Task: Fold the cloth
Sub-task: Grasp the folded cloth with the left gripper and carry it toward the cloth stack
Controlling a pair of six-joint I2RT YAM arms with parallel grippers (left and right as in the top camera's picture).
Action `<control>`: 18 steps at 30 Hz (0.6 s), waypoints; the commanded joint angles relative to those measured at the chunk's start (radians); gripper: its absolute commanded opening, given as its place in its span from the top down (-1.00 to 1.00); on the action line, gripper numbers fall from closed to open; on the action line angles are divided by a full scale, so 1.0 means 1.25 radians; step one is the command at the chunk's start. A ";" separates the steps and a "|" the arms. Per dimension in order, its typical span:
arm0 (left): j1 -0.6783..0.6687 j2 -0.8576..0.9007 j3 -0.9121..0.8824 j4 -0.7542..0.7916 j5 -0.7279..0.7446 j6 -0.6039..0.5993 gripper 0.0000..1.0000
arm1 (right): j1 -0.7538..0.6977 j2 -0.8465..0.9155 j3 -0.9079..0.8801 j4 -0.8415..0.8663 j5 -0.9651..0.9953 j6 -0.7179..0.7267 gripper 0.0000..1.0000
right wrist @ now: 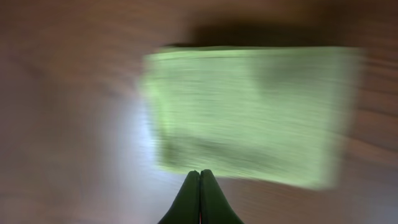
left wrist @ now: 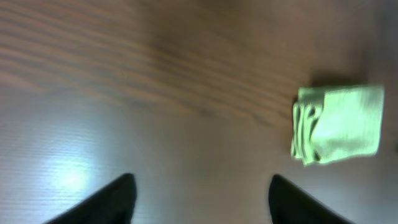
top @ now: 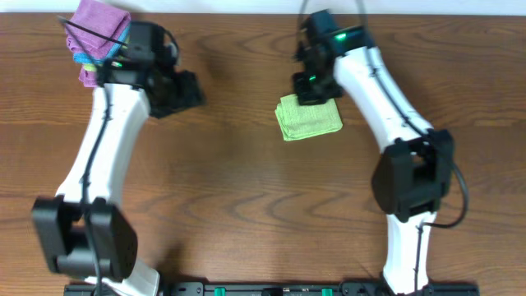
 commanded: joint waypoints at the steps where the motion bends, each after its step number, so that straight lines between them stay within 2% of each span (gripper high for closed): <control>1: -0.050 0.045 -0.063 0.100 0.153 0.004 -0.88 | -0.066 -0.018 -0.014 -0.002 0.087 0.010 0.97; 2: -0.068 0.063 -0.071 0.135 0.163 -0.005 -0.94 | -0.086 -0.018 -0.027 0.004 0.087 0.021 0.97; 10: -0.194 0.220 -0.074 0.384 0.192 -0.186 -0.91 | -0.186 -0.014 -0.158 0.135 0.002 0.040 0.97; 18: -0.232 0.298 -0.074 0.450 0.213 -0.271 -0.91 | -0.186 -0.004 -0.226 0.259 0.002 0.049 0.97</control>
